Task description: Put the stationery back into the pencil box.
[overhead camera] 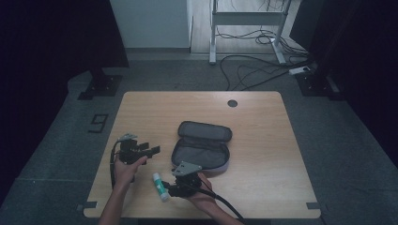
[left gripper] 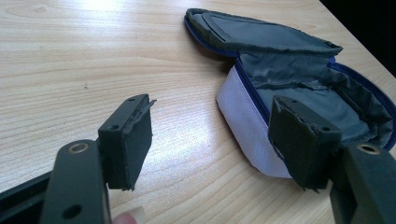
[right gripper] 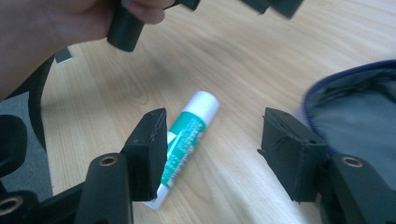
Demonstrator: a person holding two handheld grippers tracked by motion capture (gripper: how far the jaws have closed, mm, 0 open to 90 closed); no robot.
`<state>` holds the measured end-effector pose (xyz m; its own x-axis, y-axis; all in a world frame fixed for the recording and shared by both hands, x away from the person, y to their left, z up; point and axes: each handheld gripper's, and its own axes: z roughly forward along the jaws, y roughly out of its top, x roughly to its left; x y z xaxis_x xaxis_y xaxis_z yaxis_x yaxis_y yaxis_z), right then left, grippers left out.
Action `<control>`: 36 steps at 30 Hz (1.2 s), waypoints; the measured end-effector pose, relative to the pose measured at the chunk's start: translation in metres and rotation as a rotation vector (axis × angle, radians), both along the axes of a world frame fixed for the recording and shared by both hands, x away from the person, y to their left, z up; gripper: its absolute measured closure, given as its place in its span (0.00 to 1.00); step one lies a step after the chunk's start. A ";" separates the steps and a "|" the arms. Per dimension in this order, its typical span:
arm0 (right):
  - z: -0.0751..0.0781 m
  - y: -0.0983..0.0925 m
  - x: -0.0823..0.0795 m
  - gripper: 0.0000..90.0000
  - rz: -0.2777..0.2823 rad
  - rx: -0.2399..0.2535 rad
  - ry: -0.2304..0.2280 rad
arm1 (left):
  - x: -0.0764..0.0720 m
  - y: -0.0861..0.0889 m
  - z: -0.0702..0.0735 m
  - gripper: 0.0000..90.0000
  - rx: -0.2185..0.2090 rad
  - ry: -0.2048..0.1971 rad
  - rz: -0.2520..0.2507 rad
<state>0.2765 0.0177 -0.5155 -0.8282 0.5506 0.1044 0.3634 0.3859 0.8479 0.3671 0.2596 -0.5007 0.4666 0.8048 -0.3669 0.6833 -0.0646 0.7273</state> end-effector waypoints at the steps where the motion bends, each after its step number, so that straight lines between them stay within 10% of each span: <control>1: -0.001 0.003 -0.001 0.45 0.006 -0.002 0.002 | 0.000 0.000 0.000 0.34 -0.002 -0.001 0.001; 17: -0.031 0.047 0.005 0.50 0.034 -0.115 0.033 | -0.002 0.009 0.004 0.34 -0.021 -0.010 0.018; 36: -0.031 0.040 0.005 0.72 0.014 -0.221 -0.023 | -0.002 0.010 0.004 0.34 -0.019 -0.014 0.023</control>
